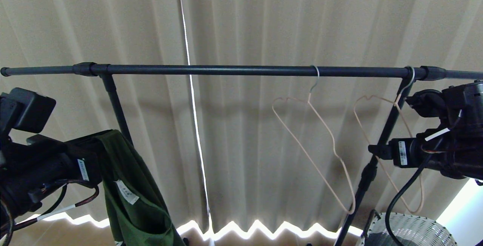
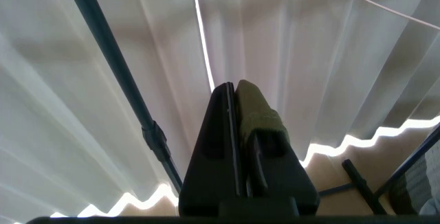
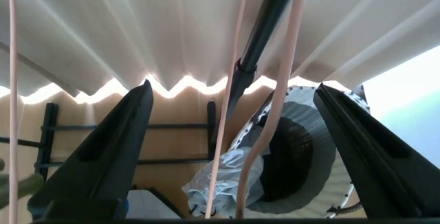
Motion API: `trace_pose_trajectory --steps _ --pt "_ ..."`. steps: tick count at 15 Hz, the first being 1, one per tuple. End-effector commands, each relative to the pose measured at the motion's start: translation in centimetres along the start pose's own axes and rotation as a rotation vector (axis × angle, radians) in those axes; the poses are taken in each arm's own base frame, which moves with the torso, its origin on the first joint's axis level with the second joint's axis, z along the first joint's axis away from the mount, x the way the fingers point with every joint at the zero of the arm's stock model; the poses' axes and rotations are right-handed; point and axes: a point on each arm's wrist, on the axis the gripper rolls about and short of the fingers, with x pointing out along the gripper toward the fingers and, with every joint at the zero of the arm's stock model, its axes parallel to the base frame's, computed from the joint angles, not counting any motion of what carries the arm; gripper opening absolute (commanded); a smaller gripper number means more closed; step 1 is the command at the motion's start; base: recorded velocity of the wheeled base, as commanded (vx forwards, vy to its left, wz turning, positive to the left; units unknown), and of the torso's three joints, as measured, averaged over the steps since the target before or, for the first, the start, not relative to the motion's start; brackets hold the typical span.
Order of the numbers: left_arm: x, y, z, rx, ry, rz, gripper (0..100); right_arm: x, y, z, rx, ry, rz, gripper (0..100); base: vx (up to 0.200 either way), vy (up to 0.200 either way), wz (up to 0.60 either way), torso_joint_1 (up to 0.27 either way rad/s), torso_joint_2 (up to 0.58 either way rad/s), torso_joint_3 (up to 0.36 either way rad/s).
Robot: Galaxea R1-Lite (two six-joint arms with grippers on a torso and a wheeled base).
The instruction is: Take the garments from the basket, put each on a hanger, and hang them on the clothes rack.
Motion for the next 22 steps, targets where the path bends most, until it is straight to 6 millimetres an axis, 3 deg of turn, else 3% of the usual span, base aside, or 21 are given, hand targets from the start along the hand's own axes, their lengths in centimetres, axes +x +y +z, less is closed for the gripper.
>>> trace_pose_trajectory --steps 1,9,10,22 --pt "-0.04 0.02 0.02 0.0 -0.002 0.002 0 0.19 -0.11 0.04 0.001 0.004 -0.006 100 0.0 0.0 0.0 0.0 0.0 0.0" --pt "-0.07 0.05 0.04 0.0 -0.003 0.003 0 0.66 -0.26 -0.03 0.004 0.017 -0.019 100 0.0 0.0 0.0 0.0 0.0 0.0" --pt "-0.11 0.05 0.06 0.0 -0.005 0.003 0 0.66 -0.26 -0.03 0.004 0.017 -0.019 0 0.0 0.0 0.0 0.0 0.0 0.0" --pt "-0.42 0.07 0.25 0.0 -0.019 0.003 0 0.5 -0.41 0.11 0.005 0.011 -0.021 0 0.0 0.0 0.0 0.0 0.0 0.0"
